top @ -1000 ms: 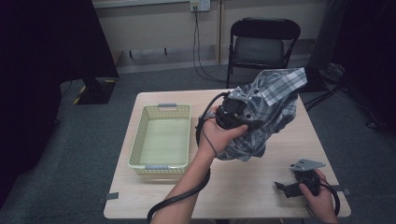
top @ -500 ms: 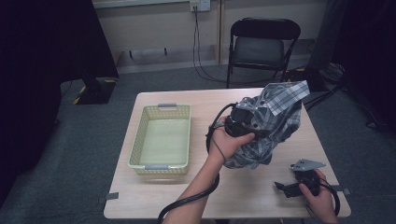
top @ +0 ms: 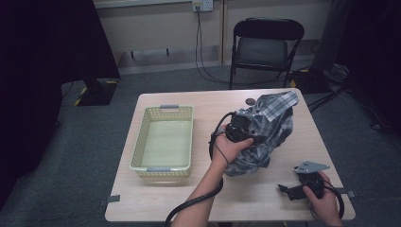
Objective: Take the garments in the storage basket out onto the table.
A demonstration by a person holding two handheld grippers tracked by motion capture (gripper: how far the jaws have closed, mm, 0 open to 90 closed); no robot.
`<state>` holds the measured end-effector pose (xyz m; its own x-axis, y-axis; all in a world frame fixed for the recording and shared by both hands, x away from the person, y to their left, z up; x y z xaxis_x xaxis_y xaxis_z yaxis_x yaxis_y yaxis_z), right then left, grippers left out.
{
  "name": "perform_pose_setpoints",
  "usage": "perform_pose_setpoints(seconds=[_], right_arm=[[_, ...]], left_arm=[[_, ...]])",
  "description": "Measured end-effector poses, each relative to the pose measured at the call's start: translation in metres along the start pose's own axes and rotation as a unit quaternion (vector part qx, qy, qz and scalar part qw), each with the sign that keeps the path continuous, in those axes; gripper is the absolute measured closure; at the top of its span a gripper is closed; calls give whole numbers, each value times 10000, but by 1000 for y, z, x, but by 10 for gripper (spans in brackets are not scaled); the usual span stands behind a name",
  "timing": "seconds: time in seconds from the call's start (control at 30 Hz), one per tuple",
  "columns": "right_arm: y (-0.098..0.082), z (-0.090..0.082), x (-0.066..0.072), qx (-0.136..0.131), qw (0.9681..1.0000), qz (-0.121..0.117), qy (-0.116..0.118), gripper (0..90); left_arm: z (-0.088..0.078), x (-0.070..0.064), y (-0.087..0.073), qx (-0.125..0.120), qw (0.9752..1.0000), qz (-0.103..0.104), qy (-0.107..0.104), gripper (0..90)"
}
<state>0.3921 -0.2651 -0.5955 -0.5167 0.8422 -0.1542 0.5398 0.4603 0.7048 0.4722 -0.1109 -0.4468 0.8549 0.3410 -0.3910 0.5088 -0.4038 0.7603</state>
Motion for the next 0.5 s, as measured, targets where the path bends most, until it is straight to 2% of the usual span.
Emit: perform_pose_setpoints(seconds=[0.17, 0.5], right_arm=[[0, 0, 0, 0, 10000, 0, -4, 0], [0, 0, 0, -1, 10000, -1, -5, 0]], left_arm=[[0, 11, -7, 36, 9999, -62, 122, 580], [7, 21, -20, 207, 9994, -45, 291, 571]])
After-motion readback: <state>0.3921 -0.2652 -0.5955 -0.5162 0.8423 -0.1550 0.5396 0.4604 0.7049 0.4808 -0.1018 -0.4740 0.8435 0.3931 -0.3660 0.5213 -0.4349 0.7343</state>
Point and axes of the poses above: each handheld gripper's, and its own axes: z roughly forward along the jaws, y roughly out of its top, x roughly to its left, the point moved 10 cm from there along z, roughly forward along the jaws, and after that the axes turned 12 degrees about -y, right-handed, at the moved point
